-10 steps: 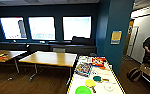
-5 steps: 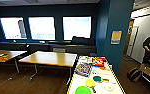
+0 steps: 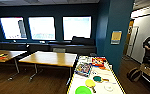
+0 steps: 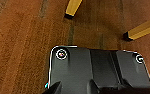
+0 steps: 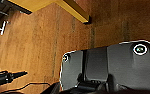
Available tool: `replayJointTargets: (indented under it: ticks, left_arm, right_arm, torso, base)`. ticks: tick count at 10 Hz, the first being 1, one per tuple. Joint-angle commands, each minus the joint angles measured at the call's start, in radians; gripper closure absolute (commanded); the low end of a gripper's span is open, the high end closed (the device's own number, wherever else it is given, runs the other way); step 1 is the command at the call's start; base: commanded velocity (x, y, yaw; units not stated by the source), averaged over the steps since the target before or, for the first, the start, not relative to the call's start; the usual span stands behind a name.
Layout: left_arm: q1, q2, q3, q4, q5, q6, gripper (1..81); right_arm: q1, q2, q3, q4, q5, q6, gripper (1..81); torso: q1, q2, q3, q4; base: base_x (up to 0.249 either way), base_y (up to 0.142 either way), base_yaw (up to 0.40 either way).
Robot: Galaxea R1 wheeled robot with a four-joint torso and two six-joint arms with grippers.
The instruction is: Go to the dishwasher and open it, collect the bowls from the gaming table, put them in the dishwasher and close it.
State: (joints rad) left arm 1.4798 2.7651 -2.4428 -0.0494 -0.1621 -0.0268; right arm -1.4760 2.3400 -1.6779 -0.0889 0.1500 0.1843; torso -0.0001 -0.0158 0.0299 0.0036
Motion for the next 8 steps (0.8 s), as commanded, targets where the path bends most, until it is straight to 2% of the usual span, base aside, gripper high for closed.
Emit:
replayJointTargets:
  ticks: [1,3,4,5,7,8]
  left_arm:
    - [-0.062,-0.016,0.002,0.0,0.035,-0.001,1.0]
    - [-0.062,-0.034,0.039,-0.003,0.036,-0.002,1.0]
    - [-0.063,-0.057,0.074,-0.003,0.035,-0.004,1.0]
    - [-0.062,-0.082,0.113,-0.003,0.035,-0.002,1.0]
    - [-0.063,-0.088,0.12,-0.003,0.035,-0.002,1.0]
    - [-0.063,-0.085,0.122,-0.003,0.035,-0.002,1.0]
  right_arm:
    - [0.074,-0.383,0.374,0.025,0.078,0.049,1.0]
    - [0.114,-0.498,0.464,0.025,0.089,0.093,1.0]
    - [0.136,-0.537,0.496,0.025,0.089,0.11,1.0]
    - [0.156,-0.578,0.528,0.026,0.088,0.121,1.0]
    - [0.196,-0.647,0.578,0.028,0.086,0.133,1.0]
    - [0.211,-0.675,0.597,0.029,0.085,0.147,1.0]
  torso:
    - [0.0,0.0,0.0,0.0]
    - [0.0,0.0,0.0,0.0]
    - [0.0,0.0,-0.039,0.0]
    - [0.0,0.0,-0.059,0.0]
    - [0.0,0.0,-0.095,0.0]
    - [0.0,0.0,-0.08,0.0]
  base:
    - [0.0,0.0,0.0]
    - [0.0,0.0,0.0]
    - [0.0,0.0,0.0]
    - [0.0,0.0,0.0]
    - [0.0,0.0,0.0]
    - [0.0,0.0,0.0]
